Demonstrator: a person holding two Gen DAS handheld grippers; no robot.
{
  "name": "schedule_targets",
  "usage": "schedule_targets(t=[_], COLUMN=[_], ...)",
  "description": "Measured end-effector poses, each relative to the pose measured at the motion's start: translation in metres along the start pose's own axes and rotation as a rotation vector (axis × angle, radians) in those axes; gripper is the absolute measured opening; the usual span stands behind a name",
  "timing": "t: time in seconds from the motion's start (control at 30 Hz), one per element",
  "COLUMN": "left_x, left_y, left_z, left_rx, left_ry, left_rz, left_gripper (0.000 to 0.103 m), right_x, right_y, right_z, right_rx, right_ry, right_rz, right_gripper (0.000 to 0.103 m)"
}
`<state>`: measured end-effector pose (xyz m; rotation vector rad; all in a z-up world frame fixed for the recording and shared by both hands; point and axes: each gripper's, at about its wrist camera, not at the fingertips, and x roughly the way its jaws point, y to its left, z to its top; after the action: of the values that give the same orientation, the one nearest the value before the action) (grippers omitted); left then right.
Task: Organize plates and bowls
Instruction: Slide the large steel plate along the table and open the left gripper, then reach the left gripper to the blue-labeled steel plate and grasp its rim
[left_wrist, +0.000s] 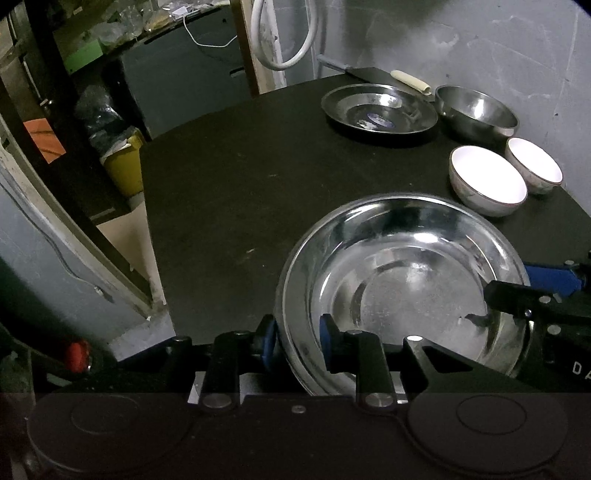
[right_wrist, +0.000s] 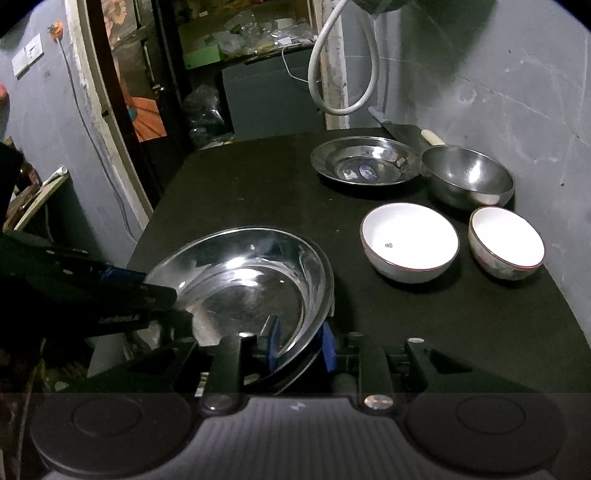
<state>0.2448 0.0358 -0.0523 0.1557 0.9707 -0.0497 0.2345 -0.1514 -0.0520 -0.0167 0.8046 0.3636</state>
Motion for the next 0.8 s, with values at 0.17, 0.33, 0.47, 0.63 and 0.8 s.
schedule_targets(t=[0.17,0.33,0.47,0.63,0.8], left_x=[0.001,-0.001,-0.006,-0.008,0.012], left_y=[0.003,0.011,0.024,0.04,0.048], left_z=[0.0,0.0,0.005,0.023,0.072], left_rx=[-0.012,-0.039,-0.107,-0.174,-0.205], left_ry=[0.004,0.002,-0.044,-0.163,-0.25], left_rz=[-0.007,-0.001,0.006,-0.009,-0.024], left_gripper=[0.028,0.046,0.085,0.102,0.102], right_x=[0.001,0.003,-0.001,-0.007,0.001], right_y=[0.001,-0.004,-0.006,-0.016,-0.046], right_z=[0.0,-0.002,-0.004,0.009,0.052], right_rx=[-0.004,0.007,0.015,0.036,0.129], right_ry=[-0.003,0.005,-0.001,-0.058,-0.139], right_rz=[0.004,0.0,-0.007,0.009,0.074], right_gripper=[0.034,0.045,0.065,0.091,0.097])
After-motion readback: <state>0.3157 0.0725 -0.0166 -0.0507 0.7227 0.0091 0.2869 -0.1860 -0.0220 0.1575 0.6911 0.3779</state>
